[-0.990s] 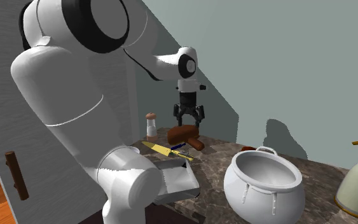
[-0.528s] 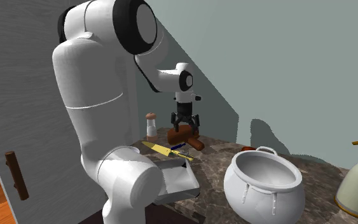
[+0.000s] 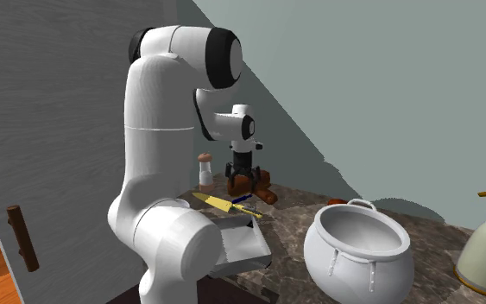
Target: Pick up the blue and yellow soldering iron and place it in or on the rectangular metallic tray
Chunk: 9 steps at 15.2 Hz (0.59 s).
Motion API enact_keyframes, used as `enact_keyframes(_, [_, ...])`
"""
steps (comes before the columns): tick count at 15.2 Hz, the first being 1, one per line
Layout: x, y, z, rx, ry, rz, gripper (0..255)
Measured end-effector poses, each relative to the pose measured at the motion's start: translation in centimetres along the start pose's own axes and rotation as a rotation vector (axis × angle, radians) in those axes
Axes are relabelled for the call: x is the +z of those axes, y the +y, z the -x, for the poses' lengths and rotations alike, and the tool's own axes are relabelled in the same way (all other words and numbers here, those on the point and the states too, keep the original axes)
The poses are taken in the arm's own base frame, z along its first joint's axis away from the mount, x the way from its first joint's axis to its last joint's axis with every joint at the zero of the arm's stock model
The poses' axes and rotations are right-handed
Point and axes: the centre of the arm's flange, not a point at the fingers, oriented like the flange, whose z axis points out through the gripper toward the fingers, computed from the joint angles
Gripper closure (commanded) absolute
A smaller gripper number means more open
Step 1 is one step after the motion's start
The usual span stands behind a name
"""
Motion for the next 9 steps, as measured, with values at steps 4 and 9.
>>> enact_keyframes(4, [2.4, -1.1, -1.0, -0.013, 0.000, -0.004, 0])
enact_keyframes(9, [5.0, -1.3, -1.1, -0.014, 0.000, -0.004, 0])
